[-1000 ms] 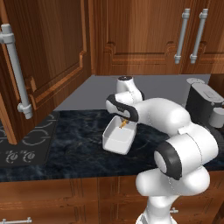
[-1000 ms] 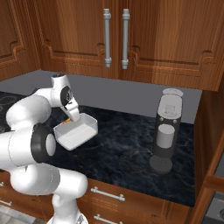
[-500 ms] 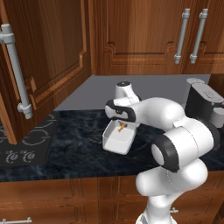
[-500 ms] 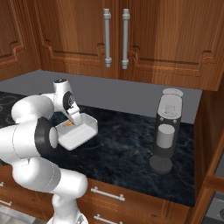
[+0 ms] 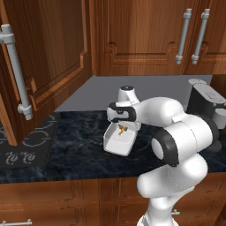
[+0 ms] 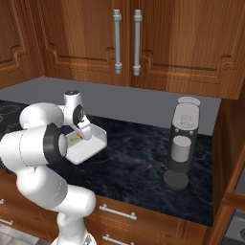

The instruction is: Retrieve the tupperware from the cabinet, then place the raw meat into the tupperware to avoid contamination.

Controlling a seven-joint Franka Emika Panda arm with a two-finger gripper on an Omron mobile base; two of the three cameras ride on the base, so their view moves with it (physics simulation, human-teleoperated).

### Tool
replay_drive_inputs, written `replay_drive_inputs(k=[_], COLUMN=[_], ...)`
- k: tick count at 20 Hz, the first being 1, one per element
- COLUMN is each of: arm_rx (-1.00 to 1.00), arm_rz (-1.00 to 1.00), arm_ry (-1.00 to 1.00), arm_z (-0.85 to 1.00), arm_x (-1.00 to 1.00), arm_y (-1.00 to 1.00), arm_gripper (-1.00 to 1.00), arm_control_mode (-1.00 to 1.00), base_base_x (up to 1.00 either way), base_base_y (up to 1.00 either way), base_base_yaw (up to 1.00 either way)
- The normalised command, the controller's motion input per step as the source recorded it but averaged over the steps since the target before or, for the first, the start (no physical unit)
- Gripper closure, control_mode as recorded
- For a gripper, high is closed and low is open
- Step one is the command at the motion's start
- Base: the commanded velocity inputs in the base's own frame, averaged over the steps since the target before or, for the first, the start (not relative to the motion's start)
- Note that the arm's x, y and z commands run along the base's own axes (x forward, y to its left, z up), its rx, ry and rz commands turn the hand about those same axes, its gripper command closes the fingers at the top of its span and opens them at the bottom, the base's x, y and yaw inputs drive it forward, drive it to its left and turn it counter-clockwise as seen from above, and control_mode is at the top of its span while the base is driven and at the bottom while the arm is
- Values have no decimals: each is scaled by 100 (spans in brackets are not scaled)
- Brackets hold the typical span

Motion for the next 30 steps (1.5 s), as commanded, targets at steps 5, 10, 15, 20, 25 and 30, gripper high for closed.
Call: replay_drive_inputs(k=[5,10,15,20,25,30], arm_rx=[5,0,-6,-7,-8,-1], arm_rz=[9,6,1,2,0,0], arm_ry=[-3,-1,0,0,0,0], arm_z=[-13,3,23,46,33,21], arm_x=[12,8,0,-20,-40,-62], arm_y=[0,1,8,0,-2,-31], arm_gripper=[-100,-100,-100,-100,-100,-100], arm_control_mode=[-100,-100,-100,-100,-100,-100], base_base_x=[0,0,0,0,0,0], base_base_y=[0,0,0,0,0,0], base_base_yaw=[0,0,0,0,0,0])
